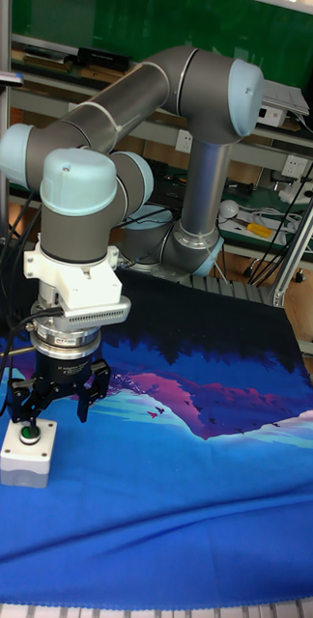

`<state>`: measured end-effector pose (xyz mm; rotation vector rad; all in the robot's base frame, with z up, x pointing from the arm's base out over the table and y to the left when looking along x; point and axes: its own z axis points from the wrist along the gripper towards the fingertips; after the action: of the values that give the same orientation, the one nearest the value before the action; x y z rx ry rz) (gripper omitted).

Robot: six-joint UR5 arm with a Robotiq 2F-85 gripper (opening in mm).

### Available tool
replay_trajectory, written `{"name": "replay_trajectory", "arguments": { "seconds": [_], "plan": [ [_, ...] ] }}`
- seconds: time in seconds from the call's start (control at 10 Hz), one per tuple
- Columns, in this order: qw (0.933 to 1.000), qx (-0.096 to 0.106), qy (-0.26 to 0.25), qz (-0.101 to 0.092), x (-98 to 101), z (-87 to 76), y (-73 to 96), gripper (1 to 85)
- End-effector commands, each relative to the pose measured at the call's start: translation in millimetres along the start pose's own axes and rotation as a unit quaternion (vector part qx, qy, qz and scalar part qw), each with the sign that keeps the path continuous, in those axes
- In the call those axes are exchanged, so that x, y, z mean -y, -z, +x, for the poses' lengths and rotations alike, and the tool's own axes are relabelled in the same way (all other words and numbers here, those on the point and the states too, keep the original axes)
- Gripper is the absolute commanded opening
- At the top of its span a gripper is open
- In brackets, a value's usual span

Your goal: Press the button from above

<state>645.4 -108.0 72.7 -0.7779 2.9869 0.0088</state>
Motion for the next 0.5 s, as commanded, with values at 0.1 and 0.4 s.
{"name": "replay_trajectory", "arguments": {
  "seconds": [0.1, 0.4],
  "plan": [
    [1.0, 0.003, -0.003, -0.005, -1.3, -0.5, -2.9, 71.0],
    [0.9999, 0.007, -0.003, -0.01, -3.8, -2.4, -3.0, 71.0]
  ]
}}
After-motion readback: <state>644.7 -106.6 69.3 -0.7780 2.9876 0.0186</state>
